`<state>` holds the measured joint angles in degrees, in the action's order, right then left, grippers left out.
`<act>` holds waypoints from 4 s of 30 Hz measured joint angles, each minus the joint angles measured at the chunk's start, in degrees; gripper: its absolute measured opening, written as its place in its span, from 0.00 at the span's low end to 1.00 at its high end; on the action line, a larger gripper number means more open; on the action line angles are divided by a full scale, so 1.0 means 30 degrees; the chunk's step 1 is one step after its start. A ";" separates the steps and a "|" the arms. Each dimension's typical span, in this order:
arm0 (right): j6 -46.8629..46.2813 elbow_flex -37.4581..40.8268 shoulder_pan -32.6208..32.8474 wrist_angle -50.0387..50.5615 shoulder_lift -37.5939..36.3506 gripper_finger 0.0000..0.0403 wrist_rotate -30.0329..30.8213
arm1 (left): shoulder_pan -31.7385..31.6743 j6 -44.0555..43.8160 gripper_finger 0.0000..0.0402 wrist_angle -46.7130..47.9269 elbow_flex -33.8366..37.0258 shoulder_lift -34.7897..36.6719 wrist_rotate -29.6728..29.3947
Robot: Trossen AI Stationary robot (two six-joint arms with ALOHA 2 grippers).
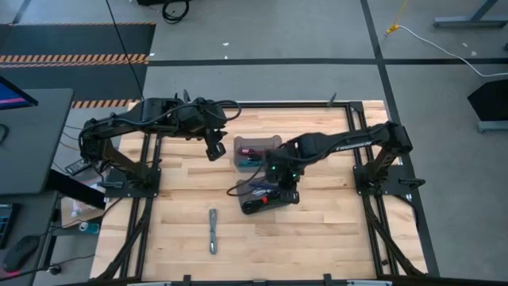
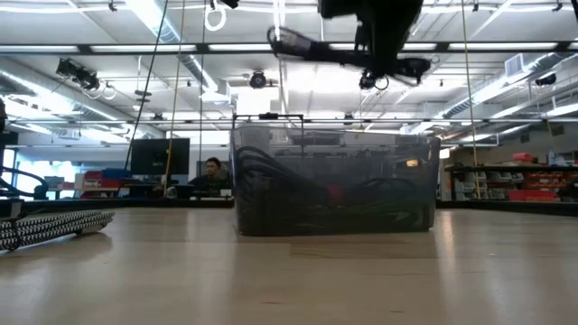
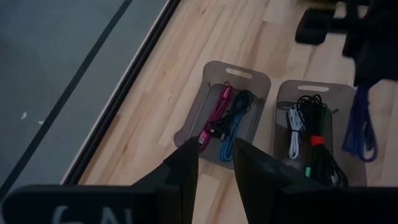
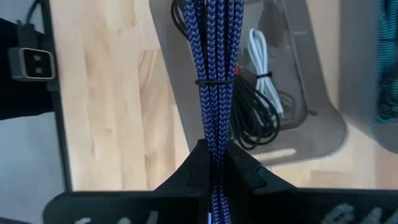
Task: Pick and place USB-C Cables
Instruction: Put the violet charger cable into the bottom black transparent bin, then put the gray charger cable into the bottom black transparent bin
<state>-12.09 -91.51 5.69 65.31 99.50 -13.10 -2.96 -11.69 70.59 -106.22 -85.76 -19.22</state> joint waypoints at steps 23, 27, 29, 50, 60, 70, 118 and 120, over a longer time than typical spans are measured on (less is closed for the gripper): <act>0.1488 0.5613 -0.0575 -0.6834 -0.0015 0.06 0.0393 | 0.0000 -0.0646 0.27 -0.0020 -0.0001 0.0000 0.0000; 0.2226 0.5613 -0.1185 -0.7359 -0.0015 0.06 0.0408 | 0.0000 -0.0912 0.27 -0.0022 0.0000 0.0000 0.0000; 0.2481 0.5532 -0.1367 -0.6927 -0.0015 0.06 0.0393 | 0.0000 -0.0916 0.27 -0.0022 -0.0004 0.0000 0.0000; 0.6399 0.2050 -0.1464 -0.5398 0.1397 0.06 -0.1165 | -0.0029 -0.1557 0.27 -0.0175 -0.0004 0.0000 -0.0007; 0.7193 0.2065 -0.1413 -0.5554 0.3101 0.09 0.0386 | -0.0022 -0.1922 0.27 -0.0145 -0.0004 0.0000 -0.0003; 0.6387 0.2052 -0.1413 -0.6529 0.2841 0.36 0.1035 | -0.0022 -0.1925 0.27 -0.0145 0.0000 0.0000 -0.0004; 0.5945 -0.7560 -0.3534 0.1645 -0.6317 0.40 1.3034 | 1.1573 -2.8845 0.27 -0.6545 1.2883 -0.0291 0.1955; 0.6036 -0.7560 -0.3405 0.1665 -0.6317 0.40 1.3020 | 1.2111 -2.9493 0.27 -0.7816 1.3376 -0.0291 0.1828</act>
<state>6.02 -114.19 -4.52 70.30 80.55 25.96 33.37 -100.17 47.14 -66.10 -86.63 -13.74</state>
